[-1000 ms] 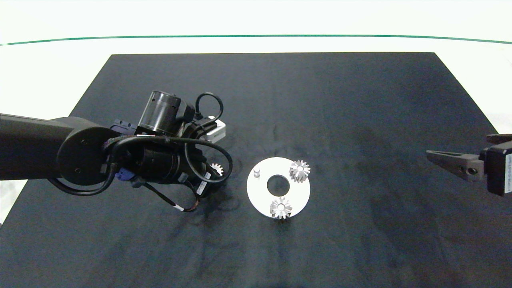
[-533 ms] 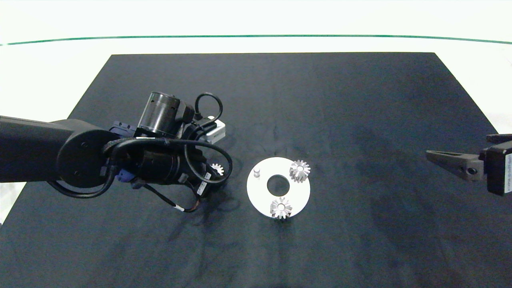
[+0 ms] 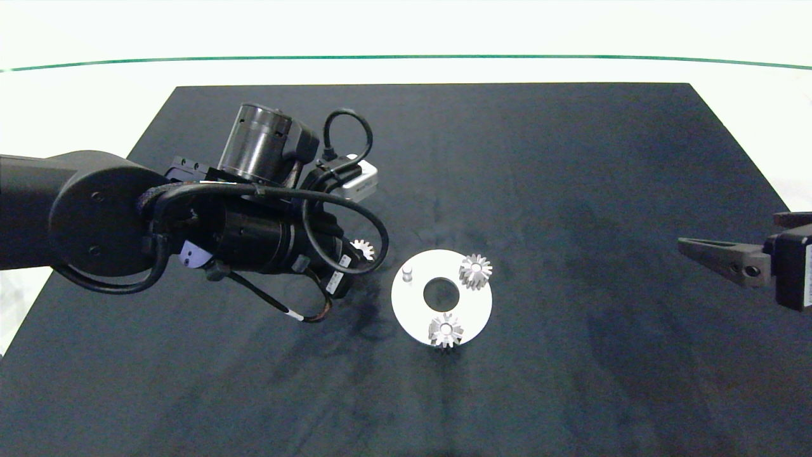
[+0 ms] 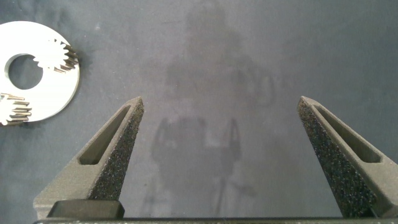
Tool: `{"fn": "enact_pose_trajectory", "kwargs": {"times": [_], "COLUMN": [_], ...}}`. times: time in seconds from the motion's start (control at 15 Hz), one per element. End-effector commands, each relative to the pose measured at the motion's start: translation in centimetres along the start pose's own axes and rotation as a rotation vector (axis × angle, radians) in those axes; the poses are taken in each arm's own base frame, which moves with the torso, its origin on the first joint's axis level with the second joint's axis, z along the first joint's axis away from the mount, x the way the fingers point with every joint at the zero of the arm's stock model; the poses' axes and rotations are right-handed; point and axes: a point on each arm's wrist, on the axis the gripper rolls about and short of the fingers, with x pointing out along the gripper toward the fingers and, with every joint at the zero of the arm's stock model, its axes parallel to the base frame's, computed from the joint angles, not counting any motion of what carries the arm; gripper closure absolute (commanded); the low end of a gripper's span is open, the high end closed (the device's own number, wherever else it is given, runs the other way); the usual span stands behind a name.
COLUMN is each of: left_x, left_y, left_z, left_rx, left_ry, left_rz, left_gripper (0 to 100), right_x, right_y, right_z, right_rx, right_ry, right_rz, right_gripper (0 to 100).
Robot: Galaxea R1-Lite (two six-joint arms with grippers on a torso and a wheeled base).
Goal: Install three planetary gears onto the carrier pins
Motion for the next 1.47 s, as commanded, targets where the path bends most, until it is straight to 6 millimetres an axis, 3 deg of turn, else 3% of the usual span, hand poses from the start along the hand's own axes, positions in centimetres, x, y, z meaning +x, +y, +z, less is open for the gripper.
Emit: {"fn": "enact_pose_trajectory", "kwargs": {"times": [0.07,1.0,1.47], "left_x": [-0.4,2.8,3.9], "left_y": [-1.8,-4.1,-4.1], "left_z": [1.4,2.3,2.6], "left_rx": [0.043,0.127,0.131], "left_ry": [-0.038,-0.011,-0.005], "left_rz": [-0.011,-0.046,-0.04], "left_gripper": [75,75,75], "right_x": [-0.2,-0.3,-0.2], "right_y": [-0.1,-0.1,-0.1], "right_z": [0.0,0.0,0.0], "right_rx": [0.001,-0.007,-0.008], "right_ry": [-0.005,-0.007,-0.006], "right_rz": [-0.002,-0.001,0.0], "right_gripper": [0,0,0]}}
